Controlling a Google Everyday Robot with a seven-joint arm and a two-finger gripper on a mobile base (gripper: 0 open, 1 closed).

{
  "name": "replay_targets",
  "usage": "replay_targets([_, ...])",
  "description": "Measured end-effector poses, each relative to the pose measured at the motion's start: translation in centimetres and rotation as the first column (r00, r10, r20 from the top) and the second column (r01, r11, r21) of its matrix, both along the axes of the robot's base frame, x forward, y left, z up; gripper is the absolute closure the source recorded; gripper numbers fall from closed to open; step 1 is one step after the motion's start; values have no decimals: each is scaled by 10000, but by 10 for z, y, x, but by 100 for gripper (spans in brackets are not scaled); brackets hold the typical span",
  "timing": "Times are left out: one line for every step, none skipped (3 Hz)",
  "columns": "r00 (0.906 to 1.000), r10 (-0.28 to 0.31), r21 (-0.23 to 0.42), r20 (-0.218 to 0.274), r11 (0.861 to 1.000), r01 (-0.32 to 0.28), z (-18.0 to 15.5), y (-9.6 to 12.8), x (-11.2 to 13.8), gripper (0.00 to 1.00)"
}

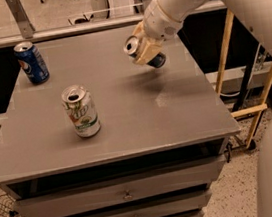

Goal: Knock redbull can over

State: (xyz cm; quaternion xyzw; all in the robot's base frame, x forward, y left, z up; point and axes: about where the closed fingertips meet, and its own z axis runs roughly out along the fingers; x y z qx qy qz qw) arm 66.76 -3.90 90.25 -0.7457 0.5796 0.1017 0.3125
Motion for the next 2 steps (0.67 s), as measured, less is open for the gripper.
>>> replay_targets([9869,1569,-1908,-382,9683,-1613,-16,6,-16,100])
replay_targets([9589,2604,-3017,-1125,9105,-2827,-26,6,-25,100])
